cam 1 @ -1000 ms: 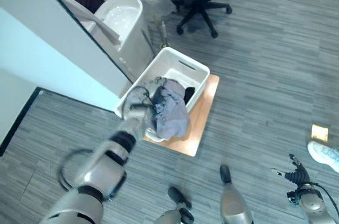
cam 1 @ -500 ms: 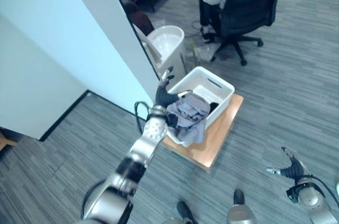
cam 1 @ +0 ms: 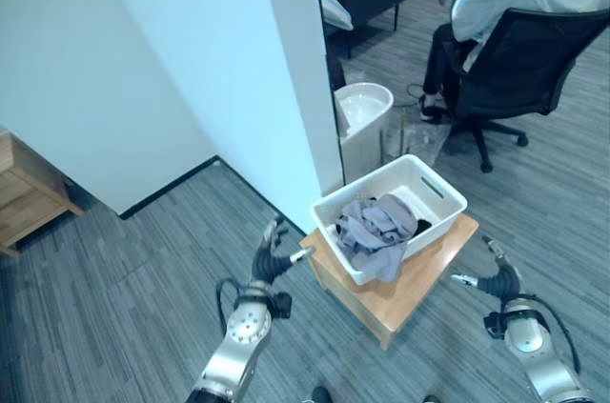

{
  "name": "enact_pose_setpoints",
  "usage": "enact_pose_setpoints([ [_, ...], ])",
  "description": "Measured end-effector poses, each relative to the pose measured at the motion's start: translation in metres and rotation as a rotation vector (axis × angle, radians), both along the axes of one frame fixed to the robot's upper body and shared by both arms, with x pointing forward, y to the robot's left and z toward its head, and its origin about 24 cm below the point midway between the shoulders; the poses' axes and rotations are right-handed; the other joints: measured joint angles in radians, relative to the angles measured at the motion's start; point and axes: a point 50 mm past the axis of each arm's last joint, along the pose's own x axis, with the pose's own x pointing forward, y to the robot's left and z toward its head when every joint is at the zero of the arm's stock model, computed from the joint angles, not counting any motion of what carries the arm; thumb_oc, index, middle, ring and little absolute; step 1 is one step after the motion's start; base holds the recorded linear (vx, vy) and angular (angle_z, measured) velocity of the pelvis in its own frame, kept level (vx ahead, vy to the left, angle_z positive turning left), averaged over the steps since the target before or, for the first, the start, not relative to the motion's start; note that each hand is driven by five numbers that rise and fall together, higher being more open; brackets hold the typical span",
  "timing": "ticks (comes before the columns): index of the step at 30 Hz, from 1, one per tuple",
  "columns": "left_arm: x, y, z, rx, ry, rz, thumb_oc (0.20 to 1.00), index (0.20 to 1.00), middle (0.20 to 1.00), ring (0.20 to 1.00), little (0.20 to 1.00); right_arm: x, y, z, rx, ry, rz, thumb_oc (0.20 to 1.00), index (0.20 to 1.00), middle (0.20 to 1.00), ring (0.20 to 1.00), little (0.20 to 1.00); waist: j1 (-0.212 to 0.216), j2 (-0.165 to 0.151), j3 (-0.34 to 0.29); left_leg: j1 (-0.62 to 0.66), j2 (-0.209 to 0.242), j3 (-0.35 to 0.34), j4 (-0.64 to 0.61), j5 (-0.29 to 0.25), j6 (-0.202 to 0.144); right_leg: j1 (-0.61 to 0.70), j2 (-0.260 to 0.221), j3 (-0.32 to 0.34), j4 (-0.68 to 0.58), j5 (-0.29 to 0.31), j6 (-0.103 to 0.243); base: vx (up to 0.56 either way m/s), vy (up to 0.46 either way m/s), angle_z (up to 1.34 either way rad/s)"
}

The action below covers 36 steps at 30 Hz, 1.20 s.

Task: Pick up bed clothes into laundry basket.

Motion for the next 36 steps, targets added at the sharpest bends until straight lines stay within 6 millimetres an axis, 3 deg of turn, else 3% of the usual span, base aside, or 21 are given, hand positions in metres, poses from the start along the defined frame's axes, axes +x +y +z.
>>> enact_pose_setpoints([
  [2, -0.006, -0.001, -0.007, -0.01, 0.033, -0.014, 1.0, 1.0, 1.0, 1.0, 1.0, -0.005, 0.004, -0.004, 0.004, 0.017, 0.016, 1.0, 1.0, 1.0, 1.0, 1.0, 0.0, 0.004, -0.009, 0.0, 0.001, -0.006, 0.0, -0.001, -0.001, 0.001, 0.001, -0.001, 0.0, 0.0, 0.0, -0.01, -0.04, 0.02],
  [3, -0.011, -0.003, -0.011, -0.052, 0.059, -0.017, 1.0, 1.0, 1.0, 1.0, 1.0, -0.025, 0.006, -0.019, 0.01, 0.093, 0.021, 1.0, 1.0, 1.0, 1.0, 1.0, -0.003, 0.019, -0.001, -0.007, 0.006, -0.018, 0.0, 0.0, -0.002, 0.0, 0.007, -0.013, 0.0, -0.012, 0.002, -0.02, -0.014, 0.04],
  [4, -0.011, -0.005, -0.011, -0.062, 0.06, -0.024, 1.0, 1.0, 1.0, 1.0, 1.0, -0.026, 0.005, -0.02, 0.01, 0.099, 0.015, 1.0, 1.0, 1.0, 1.0, 1.0, -0.008, 0.014, 0.001, -0.005, 0.005, -0.019, 0.0, -0.001, -0.002, -0.002, 0.008, -0.011, 0.004, -0.012, 0.002, -0.04, -0.067, 0.04],
  [7, 0.008, -0.033, 0.007, -0.224, 0.004, -0.111, 1.0, 1.0, 1.0, 1.0, 1.0, -0.027, 0.007, -0.037, 0.006, 0.17, -0.043, 1.0, 1.0, 1.0, 1.0, 1.0, 0.002, -0.001, 0.011, -0.003, 0.011, 0.009, 0.0, -0.002, -0.003, -0.032, 0.008, 0.025, 0.036, -0.018, 0.002, -0.09, -0.14, -0.26],
  [11, 0.02, -0.031, 0.029, -0.234, -0.09, -0.116, 1.0, 1.0, 1.0, 1.0, 1.0, -0.023, 0.013, -0.035, 0.001, 0.153, -0.03, 1.0, 1.0, 1.0, 1.0, 1.0, -0.007, -0.025, 0.023, -0.006, 0.015, 0.026, -0.001, -0.003, -0.006, -0.029, 0.023, 0.059, 0.013, -0.009, -0.005, -0.1, -0.118, -0.25],
  [12, 0.024, -0.029, 0.036, -0.239, -0.128, -0.109, 1.0, 1.0, 1.0, 1.0, 1.0, -0.016, 0.017, -0.031, 0.005, 0.127, -0.017, 1.0, 1.0, 1.0, 1.0, 1.0, -0.007, -0.046, 0.028, -0.001, 0.018, 0.029, 0.0, -0.002, -0.005, -0.029, 0.032, 0.074, 0.006, -0.007, -0.009, -0.1, -0.109, 0.01],
  [15, 0.019, -0.022, 0.028, -0.235, -0.101, -0.071, 1.0, 1.0, 1.0, 1.0, 1.0, -0.002, 0.023, -0.013, -0.028, 0.055, 0.045, 1.0, 1.0, 1.0, 1.0, 1.0, -0.001, -0.055, 0.031, -0.003, 0.023, 0.005, 0.0, 0.005, -0.009, -0.017, 0.039, 0.063, 0.005, -0.006, -0.014, -0.06, -0.094, 0.17],
  [17, 0.014, -0.011, 0.024, -0.228, -0.088, -0.016, 1.0, 1.0, 1.0, 1.0, 1.0, 0.012, 0.032, 0.012, -0.035, -0.044, 0.1, 1.0, 1.0, 1.0, 1.0, 1.0, 0.021, -0.047, 0.034, -0.005, 0.023, -0.02, 0.001, 0.006, -0.006, 0.002, 0.041, 0.041, 0.005, -0.013, -0.015, -0.08, -0.133, 0.34],
  [20, 0.001, 0.019, 0.024, -0.205, -0.098, 0.102, 1.0, 1.0, 1.0, 1.0, 1.0, 0.018, 0.049, 0.067, -0.086, -0.287, 0.257, 1.0, 1.0, 1.0, 1.0, 1.0, 0.032, -0.041, 0.032, -0.003, 0.019, -0.056, 0.001, 0.013, 0.001, 0.032, 0.041, 0.009, 0.005, -0.019, -0.015, -0.07, -0.106, 0.33],
  [23, -0.003, 0.031, 0.02, -0.204, -0.089, 0.177, 1.0, 1.0, 1.0, 1.0, 1.0, 0.022, 0.049, 0.067, -0.112, -0.287, 0.263, 1.0, 1.0, 1.0, 1.0, 1.0, 0.051, -0.057, 0.026, -0.011, 0.012, -0.102, 0.025, 0.011, 0.0, 0.053, 0.035, -0.021, 0.004, -0.042, -0.014, -0.08, -0.042, 0.6],
  [24, -0.005, 0.033, 0.018, -0.195, -0.082, 0.184, 1.0, 1.0, 1.0, 1.0, 1.0, 0.026, 0.052, 0.067, -0.113, -0.285, 0.277, 1.0, 1.0, 1.0, 1.0, 1.0, 0.08, -0.045, 0.03, -0.037, 0.011, -0.114, 0.034, 0.013, 0.001, 0.057, 0.038, -0.031, 0.006, -0.047, -0.013, -0.15, -0.045, 0.54],
  [25, -0.004, 0.031, 0.017, -0.205, -0.081, 0.187, 1.0, 1.0, 1.0, 1.0, 1.0, 0.028, 0.054, 0.066, -0.113, -0.28, 0.282, 1.0, 1.0, 1.0, 1.0, 1.0, 0.083, -0.047, 0.031, -0.064, 0.006, -0.121, 0.063, 0.015, -0.002, 0.06, 0.034, -0.052, 0.006, -0.046, -0.014, -0.18, -0.034, 1.05],
  [26, 0.003, 0.028, 0.016, -0.216, -0.08, 0.187, 1.0, 1.0, 1.0, 1.0, 1.0, 0.028, 0.053, 0.064, -0.12, -0.267, 0.281, 1.0, 1.0, 1.0, 1.0, 1.0, 0.04, -0.057, 0.033, -0.096, 0.012, 0.004, 0.066, 0.021, -0.059, 0.085, 0.007, -0.136, 0.0, -0.049, -0.013, -0.11, -0.04, 2.04],
  [27, 0.004, 0.028, 0.012, -0.217, -0.061, 0.196, 1.0, 1.0, 1.0, 1.0, 1.0, 0.028, 0.062, 0.062, -0.108, -0.262, 0.313, 1.0, 1.0, 1.0, 1.0, 1.0, 0.036, -0.084, 0.038, -0.091, 0.099, 0.346, 0.186, -0.068, 0.072, 0.103, -0.03, -0.24, 0.033, -0.082, -0.017, -0.11, -0.023, 2.0],
  [28, -0.003, 0.031, 0.01, -0.211, -0.05, 0.204, 1.0, 1.0, 1.0, 1.0, 1.0, 0.029, 0.066, 0.063, -0.101, -0.271, 0.331, 1.0, 1.0, 1.0, 1.0, 1.0, 0.05, -0.081, 0.035, -0.083, 0.115, 0.431, 0.227, -0.088, 0.068, 0.119, -0.031, -0.266, 0.039, -0.089, -0.005, -0.04, 0.029, 2.2],
  [29, -0.006, 0.03, 0.007, -0.208, -0.035, 0.2, 1.0, 1.0, 1.0, 1.0, 1.0, 0.026, 0.063, 0.062, -0.104, -0.266, 0.323, 1.0, 1.0, 1.0, 1.0, 1.0, 0.017, -0.075, 0.029, -0.079, 0.127, 0.514, 0.26, -0.093, 0.09, 0.161, -0.032, -0.346, 0.045, -0.104, 0.014, 0.02, 0.08, 1.52],
  [30, -0.006, 0.032, 0.007, -0.203, -0.033, 0.205, 1.0, 1.0, 1.0, 1.0, 1.0, 0.025, 0.062, 0.059, -0.094, -0.25, 0.31, 1.0, 1.0, 1.0, 1.0, 1.0, 0.015, -0.085, 0.016, -0.085, 0.132, 0.525, 0.279, -0.09, 0.079, 0.162, -0.039, -0.372, 0.046, -0.104, 0.013, 0.06, 0.094, 1.49],
  [31, -0.007, 0.035, 0.008, -0.196, -0.036, 0.21, 1.0, 1.0, 1.0, 1.0, 1.0, 0.027, 0.063, 0.059, -0.09, -0.25, 0.31, 1.0, 1.0, 1.0, 1.0, 1.0, 0.04, -0.095, 0.015, -0.092, 0.11, 0.523, 0.277, -0.098, 0.078, 0.155, -0.052, -0.37, 0.051, -0.108, 0.006, 0.11, 0.118, 1.1],
  [32, -0.003, 0.04, 0.011, -0.17, -0.036, 0.201, 1.0, 1.0, 1.0, 1.0, 1.0, 0.03, 0.064, 0.062, -0.083, -0.264, 0.306, 1.0, 1.0, 1.0, 1.0, 1.0, 0.047, -0.106, 0.009, -0.145, 0.102, 0.518, 0.312, -0.12, 0.086, 0.168, -0.057, -0.421, 0.059, -0.099, 0.014, 0.16, 0.187, 1.3],
  [34, 0.002, 0.04, 0.014, -0.162, -0.042, 0.193, 1.0, 1.0, 1.0, 1.0, 1.0, 0.031, 0.06, 0.061, -0.078, -0.257, 0.284, 1.0, 1.0, 1.0, 1.0, 1.0, 0.016, -0.114, 0.007, -0.169, 0.078, 0.441, 0.334, -0.129, 0.13, 0.18, -0.071, -0.46, 0.107, -0.094, 0.005, 0.18, 0.302, 1.53],
  [36, 0.002, 0.039, 0.014, -0.162, -0.04, 0.187, 1.0, 1.0, 1.0, 1.0, 1.0, 0.032, 0.055, 0.06, -0.079, -0.253, 0.261, 1.0, 1.0, 1.0, 1.0, 1.0, 0.008, -0.109, 0.004, -0.151, 0.06, 0.385, 0.301, -0.135, 0.152, 0.179, -0.106, -0.458, 0.232, -0.082, -0.038, 0.16, 0.292, 1.01],
])
